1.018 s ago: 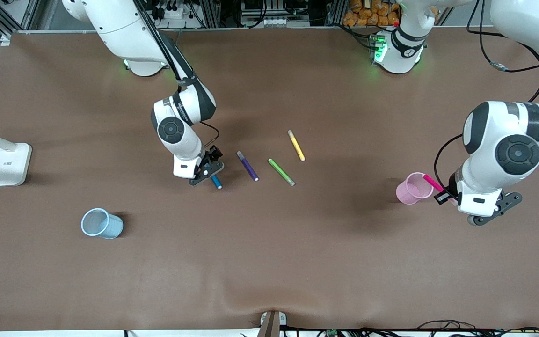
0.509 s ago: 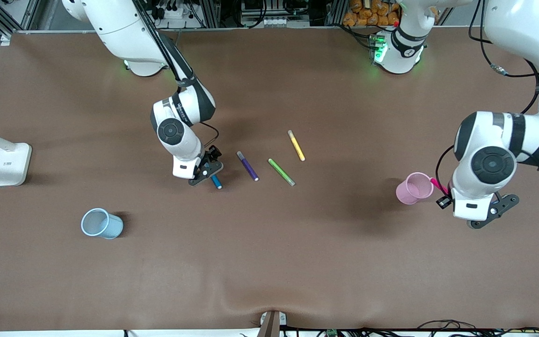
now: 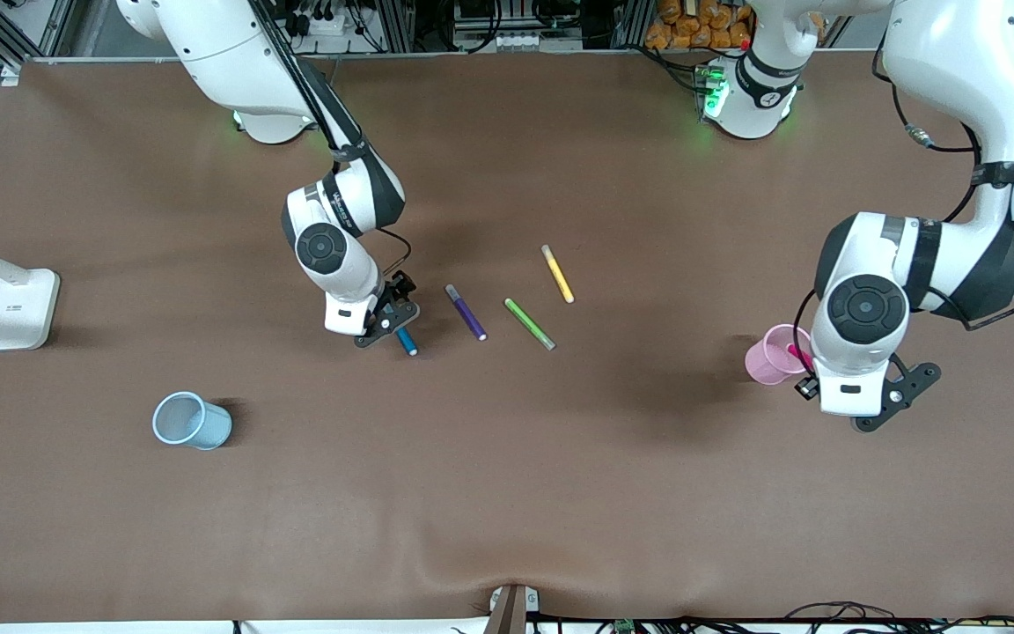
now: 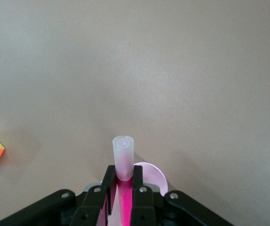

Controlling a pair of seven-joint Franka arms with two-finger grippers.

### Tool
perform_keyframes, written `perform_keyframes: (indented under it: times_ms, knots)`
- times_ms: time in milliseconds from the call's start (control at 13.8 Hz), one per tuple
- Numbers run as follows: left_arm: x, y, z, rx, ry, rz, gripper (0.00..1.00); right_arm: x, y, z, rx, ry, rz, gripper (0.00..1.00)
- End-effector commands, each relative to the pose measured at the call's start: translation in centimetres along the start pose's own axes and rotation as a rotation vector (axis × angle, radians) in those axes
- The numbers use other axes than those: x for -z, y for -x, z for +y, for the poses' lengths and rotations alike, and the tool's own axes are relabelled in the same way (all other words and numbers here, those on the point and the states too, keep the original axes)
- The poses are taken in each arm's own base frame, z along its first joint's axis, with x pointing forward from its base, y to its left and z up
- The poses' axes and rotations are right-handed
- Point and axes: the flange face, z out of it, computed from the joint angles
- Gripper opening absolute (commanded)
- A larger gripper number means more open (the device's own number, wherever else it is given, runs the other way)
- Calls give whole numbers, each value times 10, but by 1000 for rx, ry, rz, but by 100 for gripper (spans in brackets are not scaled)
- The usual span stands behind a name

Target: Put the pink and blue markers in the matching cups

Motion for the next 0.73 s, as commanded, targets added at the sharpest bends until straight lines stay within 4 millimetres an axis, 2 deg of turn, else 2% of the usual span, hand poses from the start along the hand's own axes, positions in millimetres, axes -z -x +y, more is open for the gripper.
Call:
perform_keyframes:
  times_ms: [0, 145, 291, 655]
  knots:
    - [2, 5, -2, 79, -57, 23, 0, 7, 2, -2, -2, -13, 0, 76]
    - [1, 8, -1, 114, -69, 22, 0, 5, 2, -1, -2, -13, -3, 33]
    - [-7, 7, -1, 120, -81, 23, 0, 5, 2, -1, -4, -13, -3, 0]
    - [-22, 19, -1, 153, -116, 9, 0, 14, 2, -4, 0, -14, 9, 0]
